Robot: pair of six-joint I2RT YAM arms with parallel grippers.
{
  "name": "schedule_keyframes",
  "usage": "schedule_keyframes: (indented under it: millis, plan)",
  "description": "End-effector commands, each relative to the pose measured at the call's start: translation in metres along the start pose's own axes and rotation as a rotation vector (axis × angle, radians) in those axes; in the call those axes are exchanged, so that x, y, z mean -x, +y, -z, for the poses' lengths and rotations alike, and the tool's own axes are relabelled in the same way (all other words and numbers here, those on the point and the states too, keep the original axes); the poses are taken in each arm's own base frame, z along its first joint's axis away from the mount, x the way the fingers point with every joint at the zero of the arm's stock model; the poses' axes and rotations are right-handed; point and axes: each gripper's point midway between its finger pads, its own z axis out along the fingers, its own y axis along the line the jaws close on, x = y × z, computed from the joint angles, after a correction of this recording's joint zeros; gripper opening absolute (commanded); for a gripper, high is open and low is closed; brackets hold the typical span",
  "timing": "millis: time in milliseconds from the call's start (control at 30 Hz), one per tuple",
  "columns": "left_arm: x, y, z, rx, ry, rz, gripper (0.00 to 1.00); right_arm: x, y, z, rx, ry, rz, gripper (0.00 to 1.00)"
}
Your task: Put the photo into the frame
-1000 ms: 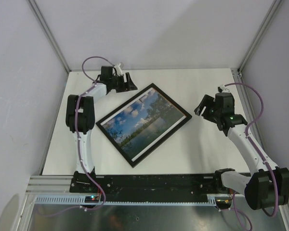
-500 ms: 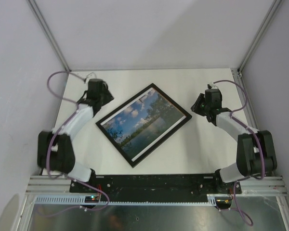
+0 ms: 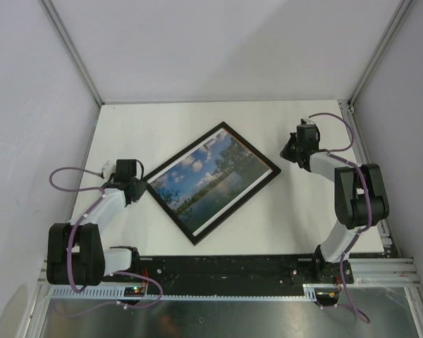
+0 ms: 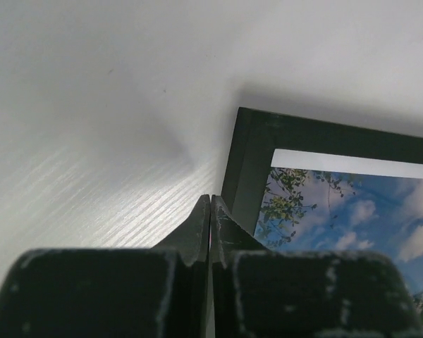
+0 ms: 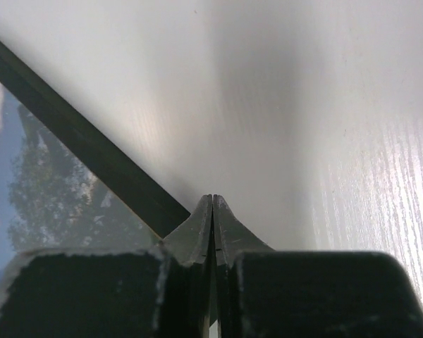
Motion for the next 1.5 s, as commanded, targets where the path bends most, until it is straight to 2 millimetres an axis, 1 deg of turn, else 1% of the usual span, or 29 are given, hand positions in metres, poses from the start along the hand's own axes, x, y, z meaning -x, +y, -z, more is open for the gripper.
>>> schedule_keyframes:
  millis: [0, 167, 267, 433, 533, 567, 667, 700, 767, 800, 900, 1000, 1100, 1200, 1267, 1400, 1467]
  plan:
    - [0.006, -0.001, -0.003, 0.021, -0.029, 0.14, 0.0, 0.001, 0.004, -0.012, 0.01, 0.007, 0.014, 0.01]
    - [-0.006, 0.002, -0.017, 0.069, 0.026, 0.153, 0.0, -0.02, 0.0, -0.018, -0.008, 0.072, 0.013, 0.0]
    - [-0.011, 0.0, -0.025, 0.089, 0.054, 0.148, 0.0, -0.03, 0.002, -0.018, -0.008, 0.104, 0.008, 0.0]
    - [-0.009, -0.01, -0.034, 0.09, 0.074, 0.112, 0.0, -0.052, 0.002, -0.008, -0.04, 0.172, 0.023, 0.0]
    - [-0.002, -0.029, -0.041, 0.051, 0.086, 0.06, 0.0, -0.064, 0.0, 0.001, -0.045, 0.195, 0.012, 0.0]
    - [-0.003, -0.037, -0.046, 0.036, 0.104, 0.042, 0.0, -0.066, 0.0, 0.006, -0.042, 0.197, 0.01, 0.0]
    - [0.0, -0.065, -0.056, -0.03, 0.135, -0.011, 0.0, -0.077, -0.003, 0.019, -0.048, 0.213, 0.002, 0.0]
    - [-0.002, -0.072, -0.06, -0.048, 0.153, -0.029, 0.0, -0.081, -0.005, 0.025, -0.051, 0.218, 0.0, 0.0]
    - [0.001, -0.095, -0.067, -0.098, 0.172, -0.071, 0.0, -0.088, -0.007, 0.034, -0.054, 0.225, -0.002, 0.0]
    - [0.0, -0.104, -0.071, -0.115, 0.182, -0.092, 0.0, -0.09, -0.007, 0.04, -0.053, 0.223, -0.002, 0.0]
    - [-0.004, -0.131, -0.084, -0.171, 0.219, -0.145, 0.0, -0.1, -0.01, 0.054, -0.055, 0.232, -0.001, 0.0]
    - [-0.012, -0.157, -0.092, -0.226, 0.254, -0.195, 0.0, -0.107, -0.011, 0.068, -0.057, 0.236, 0.008, 0.0]
    - [-0.026, -0.175, -0.098, -0.255, 0.279, -0.234, 0.0, -0.115, -0.015, 0.079, -0.068, 0.24, 0.014, 0.0]
    - [-0.044, -0.187, -0.102, -0.276, 0.307, -0.276, 0.0, -0.121, -0.017, 0.089, -0.074, 0.245, 0.016, 0.0]
    - [-0.052, -0.192, -0.103, -0.284, 0.32, -0.289, 0.0, -0.125, -0.02, 0.093, -0.08, 0.249, 0.016, 0.0]
    - [-0.063, -0.188, -0.101, -0.268, 0.331, -0.284, 0.0, -0.126, -0.028, 0.093, -0.109, 0.242, 0.018, 0.0]
    - [-0.067, -0.178, -0.1, -0.249, 0.334, -0.273, 0.0, -0.125, -0.03, 0.09, -0.112, 0.241, 0.016, 0.0]
